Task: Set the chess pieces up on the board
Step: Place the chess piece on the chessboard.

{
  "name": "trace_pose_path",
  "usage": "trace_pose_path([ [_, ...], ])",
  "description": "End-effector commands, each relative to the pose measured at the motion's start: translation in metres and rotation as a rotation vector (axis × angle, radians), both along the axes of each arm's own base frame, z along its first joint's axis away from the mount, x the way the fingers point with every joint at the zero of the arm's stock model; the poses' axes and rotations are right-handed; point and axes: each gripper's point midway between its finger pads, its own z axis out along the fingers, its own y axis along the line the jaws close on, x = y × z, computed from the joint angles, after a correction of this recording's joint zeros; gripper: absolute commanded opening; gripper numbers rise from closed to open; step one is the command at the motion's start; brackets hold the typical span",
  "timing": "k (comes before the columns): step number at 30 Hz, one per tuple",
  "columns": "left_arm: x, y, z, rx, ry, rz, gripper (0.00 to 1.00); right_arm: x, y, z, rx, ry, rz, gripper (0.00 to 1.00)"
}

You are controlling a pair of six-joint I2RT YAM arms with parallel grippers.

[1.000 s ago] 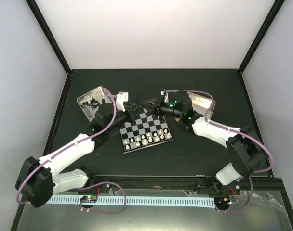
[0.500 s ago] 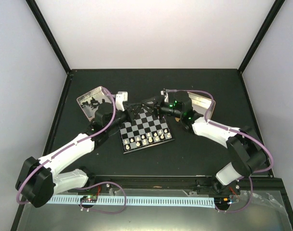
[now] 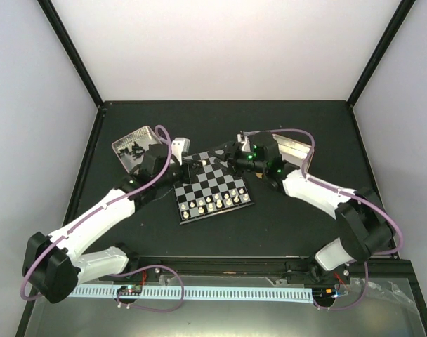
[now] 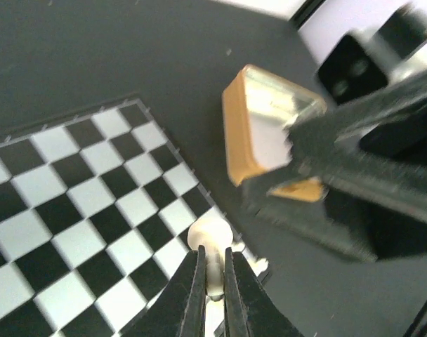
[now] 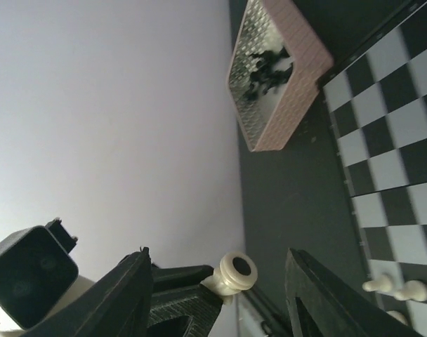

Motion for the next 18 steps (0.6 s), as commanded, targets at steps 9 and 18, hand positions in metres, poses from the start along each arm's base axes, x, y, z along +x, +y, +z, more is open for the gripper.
trace_pose_path([
  [9, -0.078, 0.044, -0.090, 0.461, 0.433, -0.099, 0.01, 0.024, -0.076, -0.016, -0.360, -0.117, -0.221, 0.53],
  [18, -0.092, 0.042, -0.125, 0.599, 0.559, -0.142, 0.02, 0.028, -0.092, -0.017, -0.407, -0.124, -0.268, 0.53],
])
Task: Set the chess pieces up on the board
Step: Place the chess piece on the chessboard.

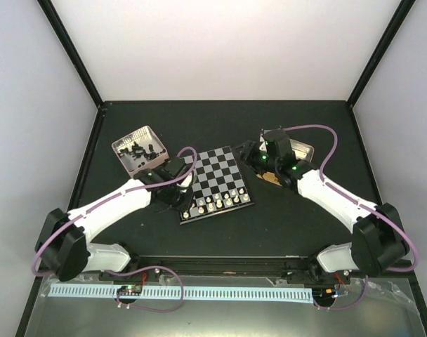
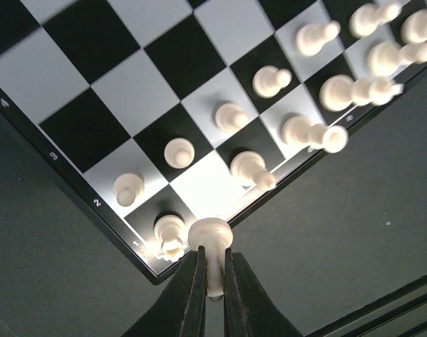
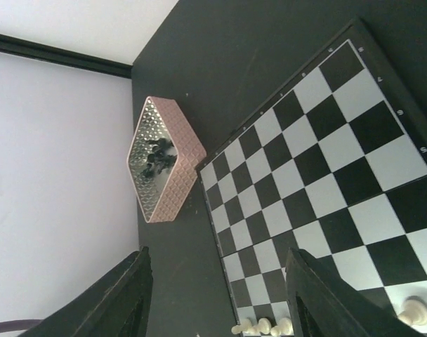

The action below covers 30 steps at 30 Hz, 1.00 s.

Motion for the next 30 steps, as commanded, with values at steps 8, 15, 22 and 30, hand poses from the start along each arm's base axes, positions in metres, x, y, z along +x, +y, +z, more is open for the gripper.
trace_pose_path([
  [8, 0.001, -0.015, -0.019, 0.066, 0.075, -0.054, 0.02, 0.005, -0.010, -0.004, -0.054, -0.005, -0.025, 0.53],
  [15, 0.007, -0.017, -0.030, 0.103, 0.074, -0.054, 0.02, 0.006, -0.009, -0.007, -0.054, 0.002, -0.021, 0.53],
  [22, 0.009, -0.018, -0.035, 0.118, 0.078, -0.055, 0.04, 0.006, -0.010, -0.010, -0.058, 0.009, -0.020, 0.53],
  [30, 0.011, -0.020, -0.041, 0.130, 0.082, -0.058, 0.05, 0.006, -0.007, -0.012, -0.052, 0.018, -0.009, 0.53],
])
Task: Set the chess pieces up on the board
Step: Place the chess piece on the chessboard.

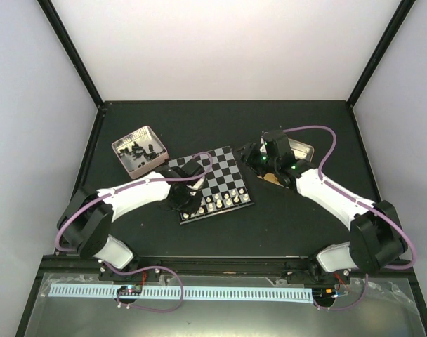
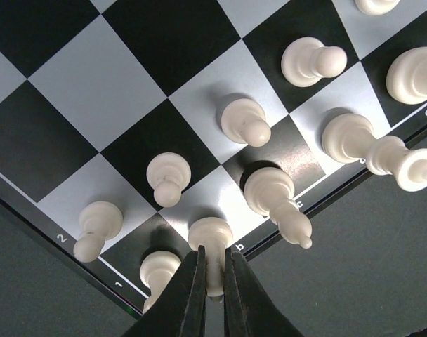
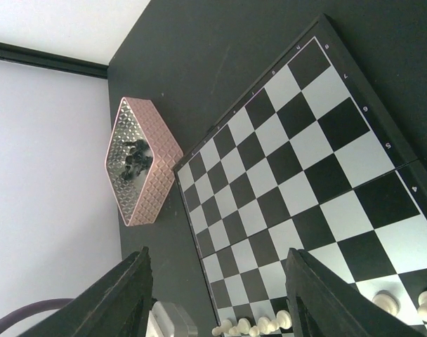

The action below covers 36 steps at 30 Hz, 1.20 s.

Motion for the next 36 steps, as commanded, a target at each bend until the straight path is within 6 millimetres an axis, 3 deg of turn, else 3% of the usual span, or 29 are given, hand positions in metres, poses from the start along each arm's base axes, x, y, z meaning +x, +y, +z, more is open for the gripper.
trace_pose_path([
  [1, 0.012, -0.010, 0.007, -0.014, -0.041, -0.014, 0.05, 0.005, 0.002, 0.005, 0.000, -0.022, 0.010, 0.53],
  [12, 0.012, -0.010, 0.007, -0.013, -0.037, -0.013, 0.18, 0.005, 0.002, 0.007, 0.001, -0.026, 0.009, 0.53],
  [36, 0.013, -0.014, 0.015, -0.050, -0.056, -0.003, 0.11, 0.002, -0.002, 0.009, -0.005, -0.032, 0.002, 0.53],
])
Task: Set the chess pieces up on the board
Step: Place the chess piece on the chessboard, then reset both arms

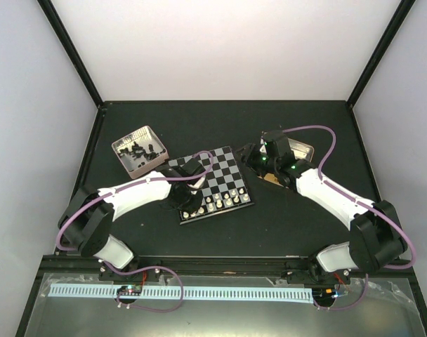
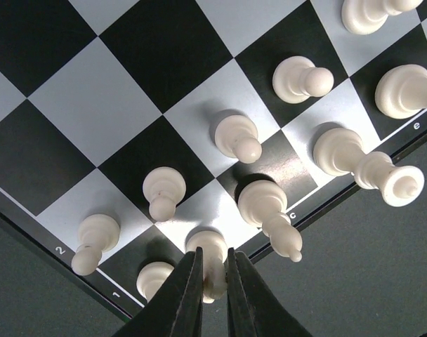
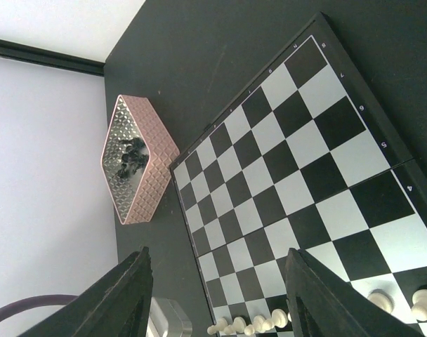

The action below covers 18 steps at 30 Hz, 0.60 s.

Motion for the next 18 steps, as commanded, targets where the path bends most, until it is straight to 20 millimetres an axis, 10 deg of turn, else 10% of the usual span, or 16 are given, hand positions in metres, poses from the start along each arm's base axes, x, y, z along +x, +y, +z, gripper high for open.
trace_pose_path([
  [1, 0.009, -0.010, 0.015, -0.046, -0.048, 0.000, 0.12, 0.003, -0.002, 0.012, 0.006, -0.037, -0.005, 0.53],
  [10, 0.020, -0.010, 0.041, -0.074, -0.136, 0.025, 0.26, 0.000, -0.007, 0.016, -0.025, -0.061, 0.005, 0.53],
  [18, 0.037, -0.003, 0.115, -0.200, -0.420, 0.018, 0.61, -0.013, -0.055, 0.024, -0.268, -0.173, -0.024, 0.61],
])
